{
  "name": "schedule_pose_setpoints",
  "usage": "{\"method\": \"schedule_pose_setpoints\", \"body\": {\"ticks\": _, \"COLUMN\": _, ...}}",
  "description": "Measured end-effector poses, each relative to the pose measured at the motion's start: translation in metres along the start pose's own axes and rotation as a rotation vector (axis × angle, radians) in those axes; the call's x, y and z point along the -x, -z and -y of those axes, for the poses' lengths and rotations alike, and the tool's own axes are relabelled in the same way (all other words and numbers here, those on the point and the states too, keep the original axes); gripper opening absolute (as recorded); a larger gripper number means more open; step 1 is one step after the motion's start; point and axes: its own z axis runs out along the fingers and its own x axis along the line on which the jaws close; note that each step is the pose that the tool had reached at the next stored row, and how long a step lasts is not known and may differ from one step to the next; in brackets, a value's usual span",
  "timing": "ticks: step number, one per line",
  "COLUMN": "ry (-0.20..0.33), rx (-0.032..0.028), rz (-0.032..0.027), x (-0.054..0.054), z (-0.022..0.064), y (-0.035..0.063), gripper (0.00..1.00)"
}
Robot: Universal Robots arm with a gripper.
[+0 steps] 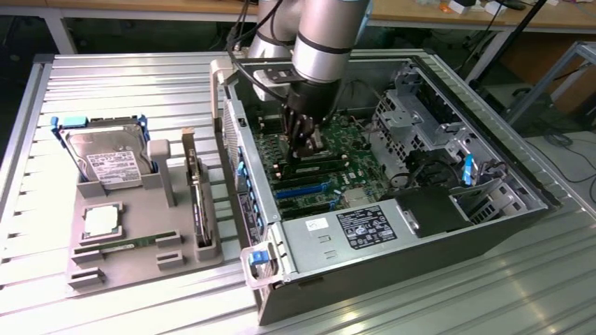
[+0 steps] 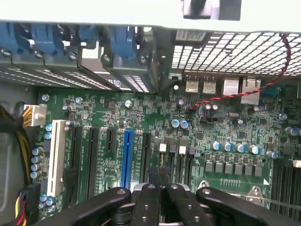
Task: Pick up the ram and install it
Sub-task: 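Press down the ram until it locks into place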
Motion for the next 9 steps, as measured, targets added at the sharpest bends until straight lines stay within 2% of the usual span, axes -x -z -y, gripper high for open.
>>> {"method": "schedule_pose_setpoints", "body": {"ticks": 2, "ry": 0.0, "rx": 0.0001, "rz": -0.0001, "x": 0.001, "z": 0.0005, "y": -0.0074, "gripper": 0.1}}
{"method": "schedule_pose_setpoints", "body": {"ticks": 6, "ry": 0.0, "rx": 0.0003, "rz": -0.0008, "x": 0.001, "z": 0.0009, "y": -0.0138, "gripper": 0.1}}
{"method": "schedule_pose_setpoints", "body": {"ticks": 9, "ry": 0.0, "rx": 0.0002, "rz": -0.0007, "x": 0.001, "z": 0.001, "y": -0.0146, "gripper": 0.1}}
